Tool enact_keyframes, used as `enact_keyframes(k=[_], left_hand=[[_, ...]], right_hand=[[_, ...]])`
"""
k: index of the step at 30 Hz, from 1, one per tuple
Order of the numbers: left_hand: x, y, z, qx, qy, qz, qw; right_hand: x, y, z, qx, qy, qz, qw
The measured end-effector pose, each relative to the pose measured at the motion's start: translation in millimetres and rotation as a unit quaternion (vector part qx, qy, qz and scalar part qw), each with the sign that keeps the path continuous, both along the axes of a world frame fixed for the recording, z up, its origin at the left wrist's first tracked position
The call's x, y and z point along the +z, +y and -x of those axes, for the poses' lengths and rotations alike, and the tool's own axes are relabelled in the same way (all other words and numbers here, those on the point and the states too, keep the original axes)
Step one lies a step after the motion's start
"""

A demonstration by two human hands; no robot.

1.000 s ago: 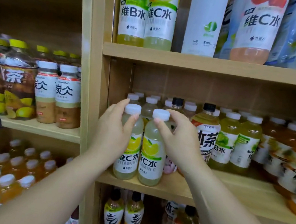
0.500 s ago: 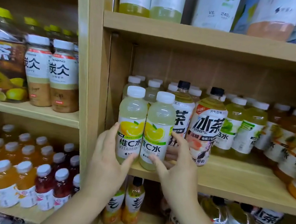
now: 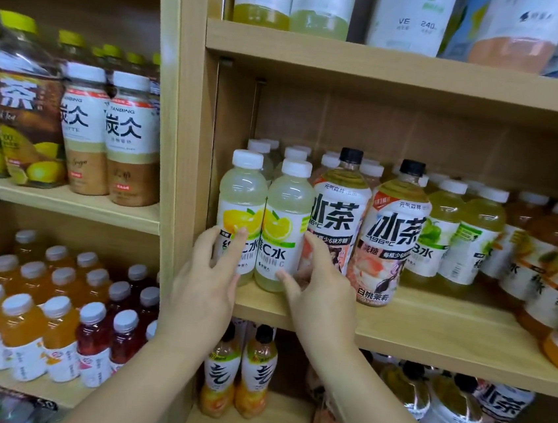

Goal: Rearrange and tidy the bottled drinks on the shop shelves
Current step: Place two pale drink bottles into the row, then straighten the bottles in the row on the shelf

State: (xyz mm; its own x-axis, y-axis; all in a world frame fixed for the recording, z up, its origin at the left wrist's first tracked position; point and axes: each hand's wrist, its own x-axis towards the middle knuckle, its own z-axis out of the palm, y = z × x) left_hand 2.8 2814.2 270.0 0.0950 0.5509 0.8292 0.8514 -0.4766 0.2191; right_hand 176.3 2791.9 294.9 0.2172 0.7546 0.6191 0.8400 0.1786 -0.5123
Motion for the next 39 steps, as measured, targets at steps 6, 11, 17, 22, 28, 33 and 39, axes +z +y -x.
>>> enact_keyframes(k=[6,11,17,22,28,33,39], left_hand=[[1,11,-3,0.026,0.025,0.042,0.998],[2,11,-10,0.056,0.033,0.061,0.996],[-2,11,-9,0.021,0.01,0.055,0.998],[1,11,-14,0.036,0.02,0.109,0.993],[16,10,-18,0.092,0.058,0.174,0.979],[17,9,-16,0.099,0.082,0.189,0.974],[5,0,-10,0.02,0.024,0.146,0.989]], right_hand=[[-3,7,5,0.017,-0.065,-0.031,0.997],[1,13,-1,-0.037,-0.144,-0.044,0.988],[-1,18,-6,-0.086,-0.191,-0.108,0.972],[-8,20,3,-0.064,-0.213,-0.123,0.967],[-4,18,7,-0.039,-0.222,-0.04,0.973],[7,17,13,-0.024,-0.225,0.048,0.973],[0,9,-2,0.017,-0.185,-0.061,0.981]])
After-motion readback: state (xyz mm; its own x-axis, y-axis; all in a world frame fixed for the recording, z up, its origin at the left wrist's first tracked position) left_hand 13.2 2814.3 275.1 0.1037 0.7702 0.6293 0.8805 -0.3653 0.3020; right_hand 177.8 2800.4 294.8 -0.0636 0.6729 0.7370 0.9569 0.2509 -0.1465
